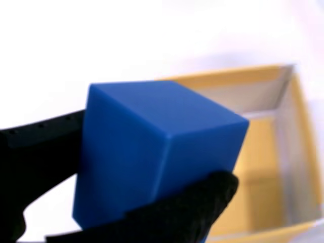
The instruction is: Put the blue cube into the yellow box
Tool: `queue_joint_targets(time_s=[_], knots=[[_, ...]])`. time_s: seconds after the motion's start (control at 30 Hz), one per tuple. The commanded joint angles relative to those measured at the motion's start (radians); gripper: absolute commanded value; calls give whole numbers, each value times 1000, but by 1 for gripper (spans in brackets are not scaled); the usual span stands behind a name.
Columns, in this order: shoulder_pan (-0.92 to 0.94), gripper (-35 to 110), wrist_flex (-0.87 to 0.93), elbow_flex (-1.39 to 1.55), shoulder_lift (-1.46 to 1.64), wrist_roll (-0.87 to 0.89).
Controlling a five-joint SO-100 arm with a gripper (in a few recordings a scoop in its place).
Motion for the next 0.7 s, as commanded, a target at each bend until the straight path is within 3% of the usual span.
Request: queue_joint_targets(time_s=[0.0,0.67], knots=[[5,13,-81,-210,-6,11],[-5,14,-288,-348,-367,150]])
